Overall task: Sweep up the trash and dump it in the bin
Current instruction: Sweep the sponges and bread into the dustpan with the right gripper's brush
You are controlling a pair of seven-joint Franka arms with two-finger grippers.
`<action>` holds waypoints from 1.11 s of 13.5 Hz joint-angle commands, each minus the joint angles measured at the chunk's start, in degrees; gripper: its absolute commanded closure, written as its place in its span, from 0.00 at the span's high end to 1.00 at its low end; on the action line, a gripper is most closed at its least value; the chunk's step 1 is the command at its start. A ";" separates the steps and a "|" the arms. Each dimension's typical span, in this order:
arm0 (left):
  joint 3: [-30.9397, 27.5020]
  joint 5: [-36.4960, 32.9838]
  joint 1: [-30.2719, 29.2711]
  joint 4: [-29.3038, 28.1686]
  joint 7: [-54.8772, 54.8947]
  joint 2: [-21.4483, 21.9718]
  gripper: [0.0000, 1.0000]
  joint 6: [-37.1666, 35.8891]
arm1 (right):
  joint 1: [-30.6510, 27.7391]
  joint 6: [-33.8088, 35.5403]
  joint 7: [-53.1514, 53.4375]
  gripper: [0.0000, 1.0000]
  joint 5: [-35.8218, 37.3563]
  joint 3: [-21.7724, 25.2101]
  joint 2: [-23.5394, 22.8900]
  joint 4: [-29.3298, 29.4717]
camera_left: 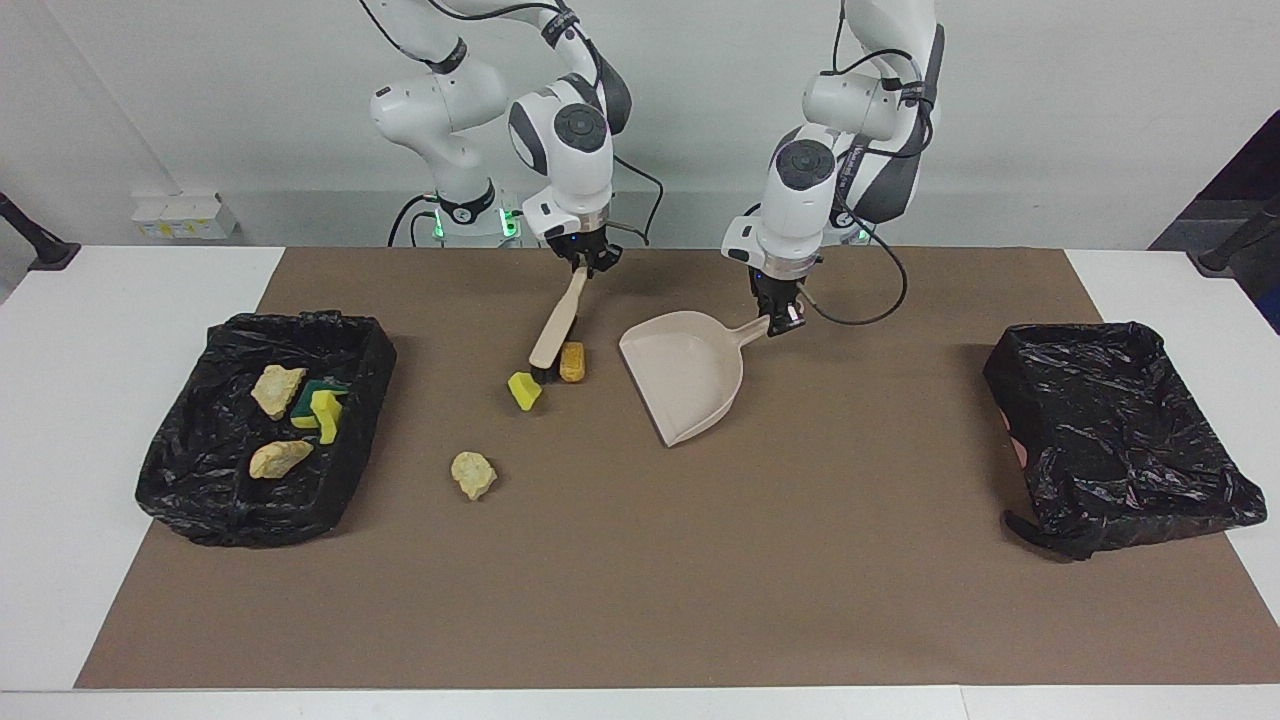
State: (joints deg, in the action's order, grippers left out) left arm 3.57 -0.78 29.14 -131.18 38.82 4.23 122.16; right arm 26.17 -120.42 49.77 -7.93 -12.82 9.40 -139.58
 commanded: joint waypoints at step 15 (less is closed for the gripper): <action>-0.67 0.78 1.09 -1.88 -9.20 1.13 0.00 3.26 | 2.49 -1.57 -26.37 0.00 -3.68 0.61 -3.33 11.78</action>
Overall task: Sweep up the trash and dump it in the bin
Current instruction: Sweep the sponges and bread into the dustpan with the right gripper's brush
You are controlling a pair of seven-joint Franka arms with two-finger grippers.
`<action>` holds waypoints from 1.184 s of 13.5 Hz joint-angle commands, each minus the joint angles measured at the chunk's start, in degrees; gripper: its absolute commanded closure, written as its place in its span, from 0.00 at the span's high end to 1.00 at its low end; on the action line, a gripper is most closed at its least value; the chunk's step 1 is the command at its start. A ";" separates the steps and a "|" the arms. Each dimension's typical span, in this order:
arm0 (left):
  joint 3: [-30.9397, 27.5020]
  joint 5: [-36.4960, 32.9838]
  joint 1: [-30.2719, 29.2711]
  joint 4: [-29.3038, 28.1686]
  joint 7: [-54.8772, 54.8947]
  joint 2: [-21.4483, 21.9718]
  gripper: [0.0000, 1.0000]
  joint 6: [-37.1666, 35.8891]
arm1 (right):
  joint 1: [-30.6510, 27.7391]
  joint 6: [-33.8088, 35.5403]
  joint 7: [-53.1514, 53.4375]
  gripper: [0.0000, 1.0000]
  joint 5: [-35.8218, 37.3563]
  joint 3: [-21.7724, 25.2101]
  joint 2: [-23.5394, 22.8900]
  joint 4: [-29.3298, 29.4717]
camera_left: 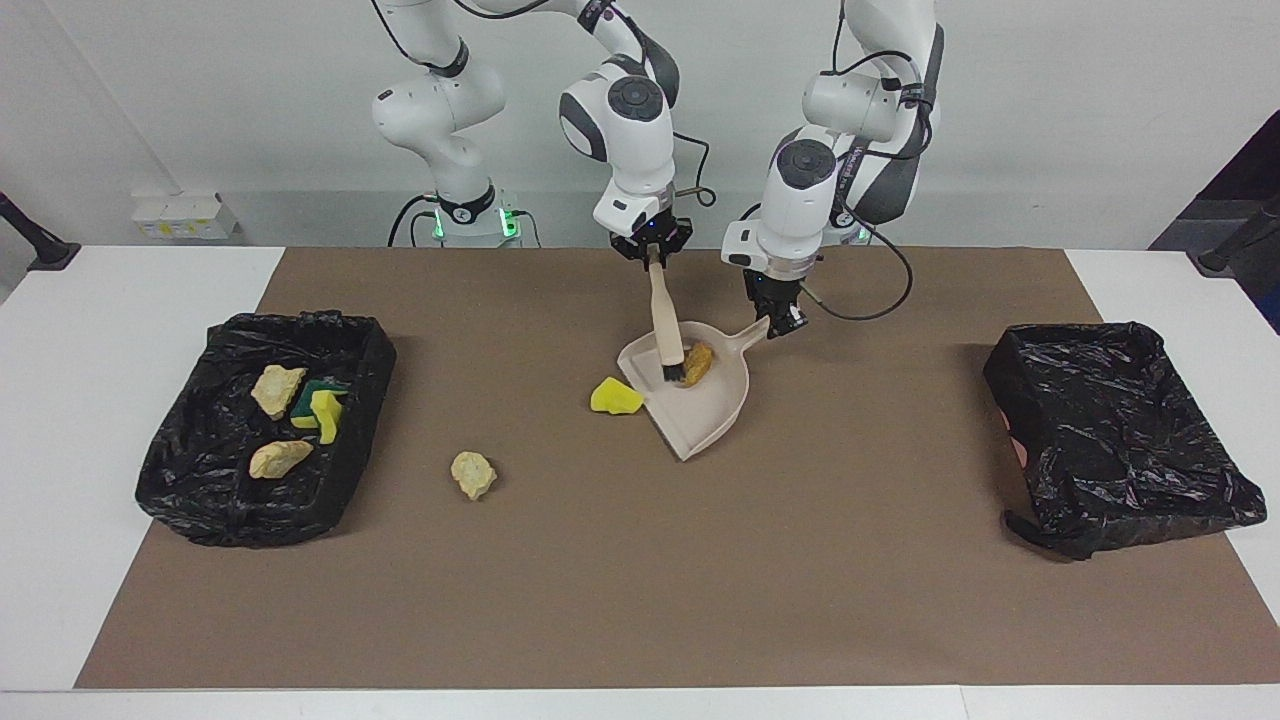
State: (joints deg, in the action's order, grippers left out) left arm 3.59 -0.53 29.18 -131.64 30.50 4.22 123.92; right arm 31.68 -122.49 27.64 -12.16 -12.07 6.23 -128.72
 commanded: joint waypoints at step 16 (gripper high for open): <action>-0.78 0.61 2.37 -1.34 -7.47 0.87 0.00 2.03 | -33.95 7.97 -32.37 0.00 30.61 -0.24 -20.20 23.43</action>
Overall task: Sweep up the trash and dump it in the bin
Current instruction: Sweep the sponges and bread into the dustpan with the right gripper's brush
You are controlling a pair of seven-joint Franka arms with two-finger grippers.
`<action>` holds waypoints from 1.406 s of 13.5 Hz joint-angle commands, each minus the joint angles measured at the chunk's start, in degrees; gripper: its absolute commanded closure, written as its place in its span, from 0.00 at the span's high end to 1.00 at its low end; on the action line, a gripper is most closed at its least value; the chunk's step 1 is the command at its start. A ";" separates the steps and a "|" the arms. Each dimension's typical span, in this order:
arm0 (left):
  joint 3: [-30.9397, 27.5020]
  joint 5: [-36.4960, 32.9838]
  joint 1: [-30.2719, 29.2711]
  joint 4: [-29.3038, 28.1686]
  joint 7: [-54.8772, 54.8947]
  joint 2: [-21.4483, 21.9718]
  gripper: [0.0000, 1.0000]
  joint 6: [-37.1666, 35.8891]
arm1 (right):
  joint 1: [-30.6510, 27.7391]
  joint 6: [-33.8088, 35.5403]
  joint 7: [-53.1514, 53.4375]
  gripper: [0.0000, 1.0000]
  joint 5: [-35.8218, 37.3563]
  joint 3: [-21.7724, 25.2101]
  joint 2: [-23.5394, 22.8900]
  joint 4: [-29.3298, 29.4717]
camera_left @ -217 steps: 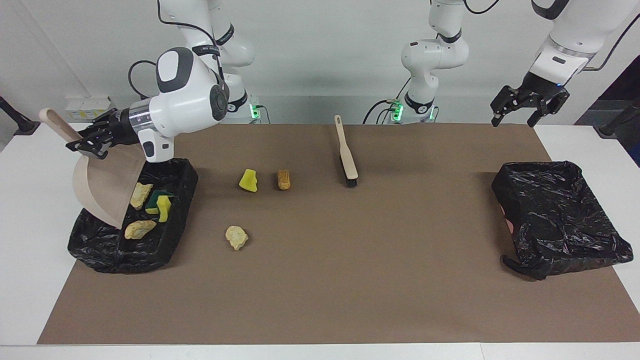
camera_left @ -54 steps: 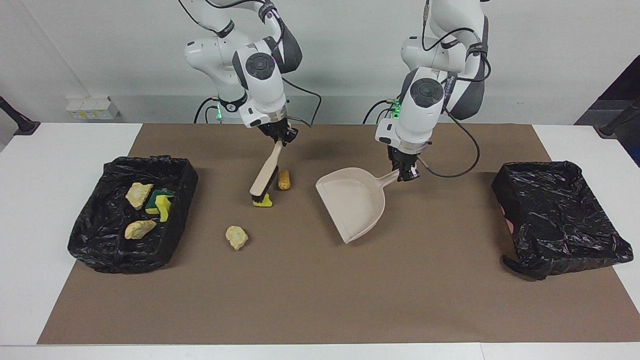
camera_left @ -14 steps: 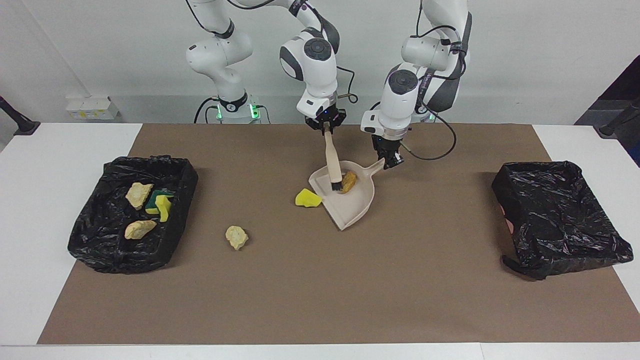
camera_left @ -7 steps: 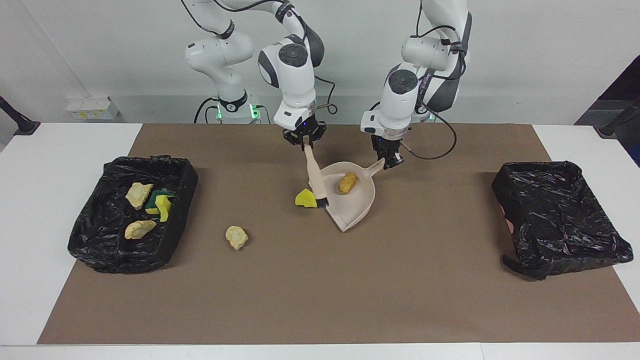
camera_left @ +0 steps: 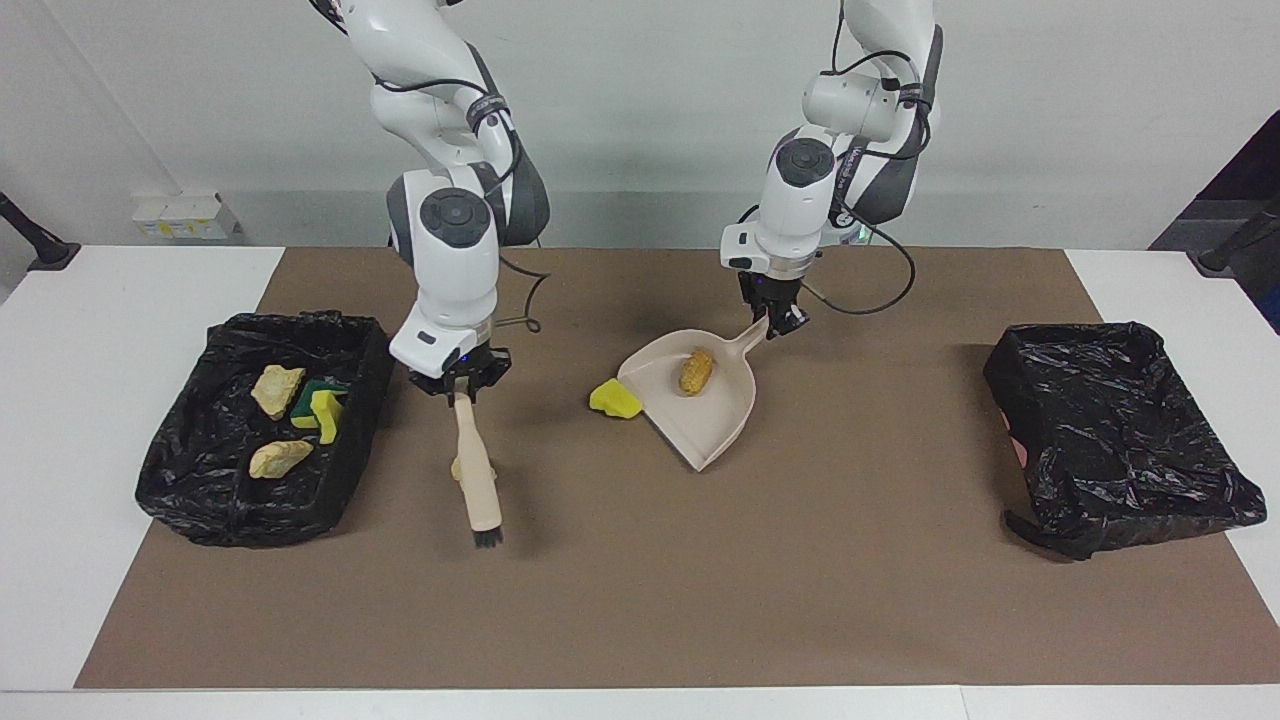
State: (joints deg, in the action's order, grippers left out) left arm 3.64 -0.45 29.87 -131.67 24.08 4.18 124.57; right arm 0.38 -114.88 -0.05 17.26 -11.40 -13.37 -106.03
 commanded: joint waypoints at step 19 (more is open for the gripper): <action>-0.82 0.54 1.77 -1.31 -0.61 1.10 0.00 -1.34 | 18.58 5.72 12.66 0.00 -22.17 -1.52 2.11 -7.61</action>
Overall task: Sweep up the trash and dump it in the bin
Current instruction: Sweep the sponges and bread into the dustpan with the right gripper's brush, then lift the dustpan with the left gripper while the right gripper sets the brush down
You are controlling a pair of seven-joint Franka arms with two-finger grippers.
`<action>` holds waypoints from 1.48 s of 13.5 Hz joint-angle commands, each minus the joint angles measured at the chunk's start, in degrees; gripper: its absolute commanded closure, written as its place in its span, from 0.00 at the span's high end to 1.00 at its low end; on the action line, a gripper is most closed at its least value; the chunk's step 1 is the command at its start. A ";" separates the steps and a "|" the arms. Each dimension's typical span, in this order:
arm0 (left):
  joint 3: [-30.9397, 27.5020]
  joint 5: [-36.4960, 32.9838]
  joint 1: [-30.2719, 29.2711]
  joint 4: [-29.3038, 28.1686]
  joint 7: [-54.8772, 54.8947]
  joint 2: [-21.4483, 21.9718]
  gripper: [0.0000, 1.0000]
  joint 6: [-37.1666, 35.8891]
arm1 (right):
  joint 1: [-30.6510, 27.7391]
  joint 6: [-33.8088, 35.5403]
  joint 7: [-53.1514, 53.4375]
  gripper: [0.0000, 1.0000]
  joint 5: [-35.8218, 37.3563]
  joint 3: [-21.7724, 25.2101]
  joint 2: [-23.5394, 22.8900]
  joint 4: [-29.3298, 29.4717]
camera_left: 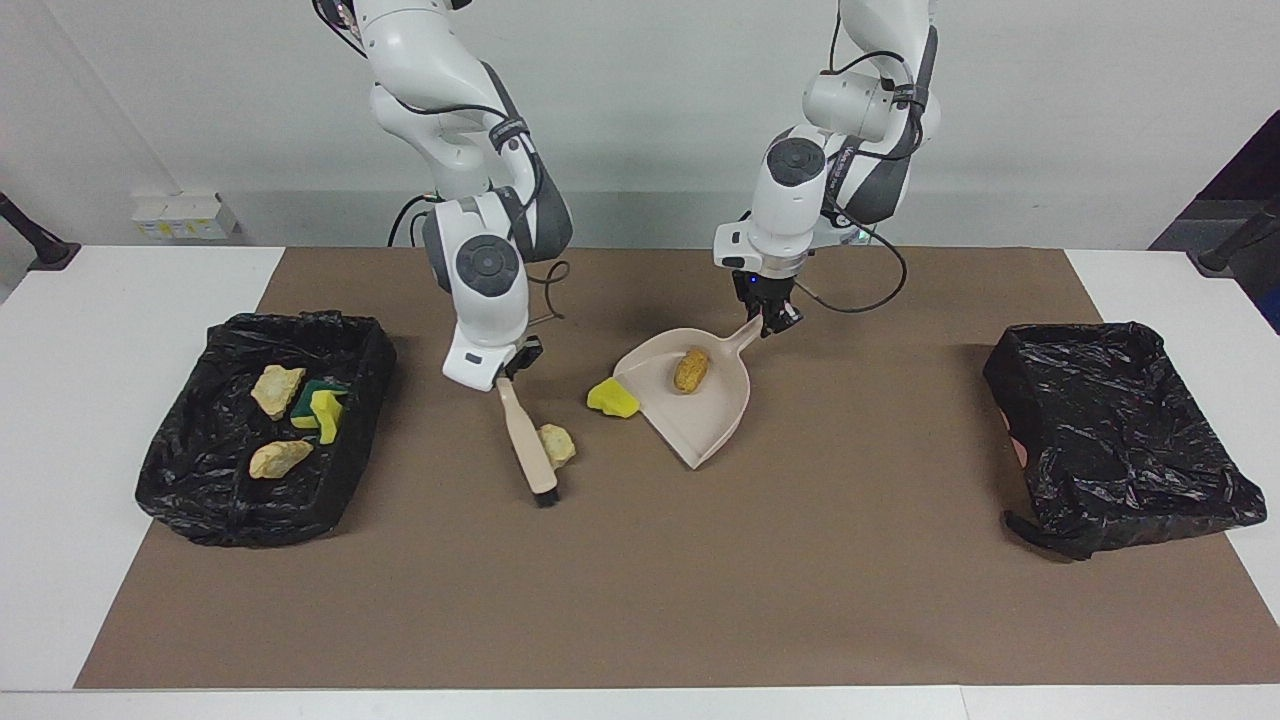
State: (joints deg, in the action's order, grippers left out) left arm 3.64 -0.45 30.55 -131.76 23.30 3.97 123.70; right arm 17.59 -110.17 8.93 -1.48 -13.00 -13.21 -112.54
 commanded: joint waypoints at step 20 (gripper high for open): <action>-1.44 0.36 -10.51 1.06 -17.58 3.84 0.00 -2.76 | 9.97 5.77 23.01 0.00 -10.21 -1.50 18.57 -9.10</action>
State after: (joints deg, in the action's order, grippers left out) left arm 1.98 -0.32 21.66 -131.19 8.77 4.87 122.72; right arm 24.54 -100.80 25.36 -9.99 -14.24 2.43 -117.80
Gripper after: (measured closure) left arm 0.687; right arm 0.731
